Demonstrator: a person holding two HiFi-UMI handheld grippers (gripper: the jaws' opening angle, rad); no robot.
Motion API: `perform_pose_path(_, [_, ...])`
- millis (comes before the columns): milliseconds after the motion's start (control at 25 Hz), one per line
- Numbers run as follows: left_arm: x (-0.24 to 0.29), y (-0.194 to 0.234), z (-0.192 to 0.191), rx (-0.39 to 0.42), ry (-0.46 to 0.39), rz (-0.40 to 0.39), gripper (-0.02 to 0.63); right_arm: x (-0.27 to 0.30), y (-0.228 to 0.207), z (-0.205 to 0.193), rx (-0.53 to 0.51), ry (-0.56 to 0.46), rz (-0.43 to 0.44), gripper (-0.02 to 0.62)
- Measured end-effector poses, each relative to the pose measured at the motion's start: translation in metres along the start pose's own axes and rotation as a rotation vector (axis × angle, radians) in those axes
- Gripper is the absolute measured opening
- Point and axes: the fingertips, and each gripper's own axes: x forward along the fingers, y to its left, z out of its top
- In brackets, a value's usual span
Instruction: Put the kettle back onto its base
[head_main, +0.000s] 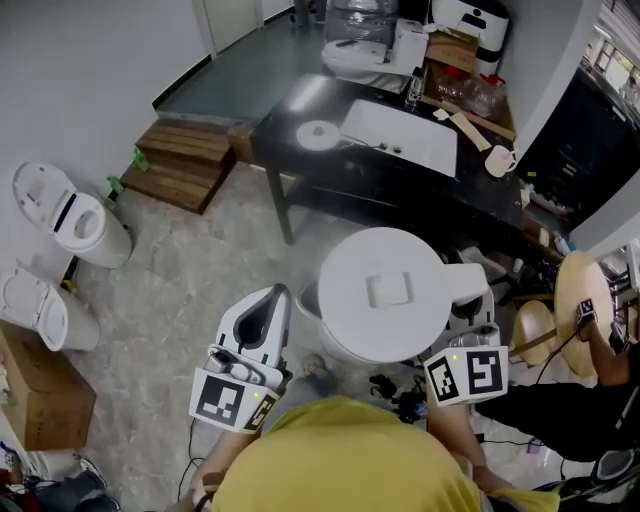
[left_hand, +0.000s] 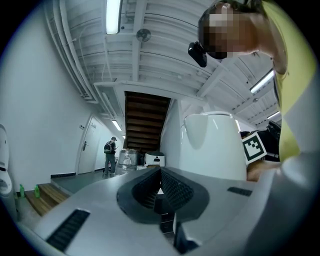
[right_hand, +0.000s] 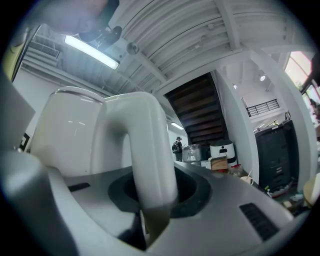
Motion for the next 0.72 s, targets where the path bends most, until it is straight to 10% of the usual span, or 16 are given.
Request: perform_pose_path(720, [0.046, 0.082, -0.017, -0.063, 0.006, -0.078, 0.009, 0.078, 0.018, -0.017, -0.03, 0.042, -0.053, 0.091])
